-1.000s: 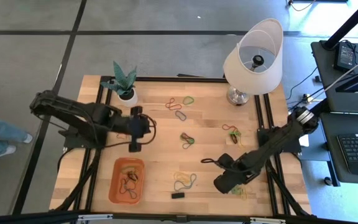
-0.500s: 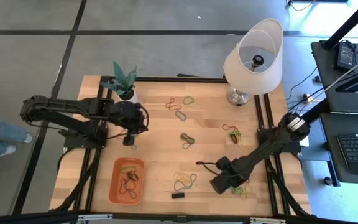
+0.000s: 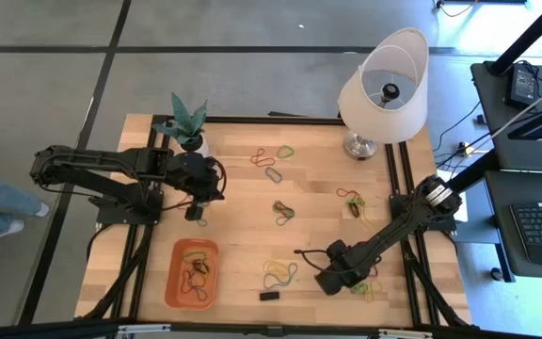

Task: Pick and place rubber bands into bin
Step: Put the blue rubber band into the orange bin

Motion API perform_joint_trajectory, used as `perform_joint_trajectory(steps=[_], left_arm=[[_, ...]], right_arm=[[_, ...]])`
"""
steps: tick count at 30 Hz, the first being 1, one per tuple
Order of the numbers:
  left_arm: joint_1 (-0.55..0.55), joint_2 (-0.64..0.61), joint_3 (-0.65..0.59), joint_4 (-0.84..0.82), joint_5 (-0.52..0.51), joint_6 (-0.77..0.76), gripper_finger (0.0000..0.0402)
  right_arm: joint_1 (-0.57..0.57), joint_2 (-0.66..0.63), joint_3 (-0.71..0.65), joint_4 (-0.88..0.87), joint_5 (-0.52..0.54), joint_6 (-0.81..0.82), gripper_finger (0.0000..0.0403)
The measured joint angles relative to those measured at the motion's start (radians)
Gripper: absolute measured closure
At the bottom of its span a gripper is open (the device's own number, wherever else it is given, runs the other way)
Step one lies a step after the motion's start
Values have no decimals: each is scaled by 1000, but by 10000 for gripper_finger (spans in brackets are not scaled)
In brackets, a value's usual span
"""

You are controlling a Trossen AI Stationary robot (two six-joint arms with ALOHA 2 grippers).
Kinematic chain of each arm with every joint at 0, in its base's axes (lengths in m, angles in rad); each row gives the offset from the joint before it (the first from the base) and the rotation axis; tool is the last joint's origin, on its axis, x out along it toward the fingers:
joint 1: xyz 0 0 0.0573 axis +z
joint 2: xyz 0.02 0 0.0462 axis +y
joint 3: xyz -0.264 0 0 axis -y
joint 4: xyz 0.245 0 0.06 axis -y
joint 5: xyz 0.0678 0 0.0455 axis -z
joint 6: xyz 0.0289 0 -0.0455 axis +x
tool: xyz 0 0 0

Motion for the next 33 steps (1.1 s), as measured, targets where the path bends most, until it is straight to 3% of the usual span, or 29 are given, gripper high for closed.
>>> perform_joint_trajectory(steps=[5,11,17,25,30,33], left_arm=[[0,0,0,14,0,0,398],[0,0,0,14,-6,-18,398],[0,0,0,31,-7,-18,384],[-2,0,0,127,-8,-19,311],[-26,0,-1,214,-8,-37,253],[-51,0,-1,267,-8,-51,220]], right_arm=[[0,2,0,6,1,29,387],[0,2,57,-46,46,81,394],[2,1,245,-201,249,127,397],[1,1,457,-397,472,127,400],[-7,0,521,-401,786,125,401],[-35,0,545,-369,922,87,401]])
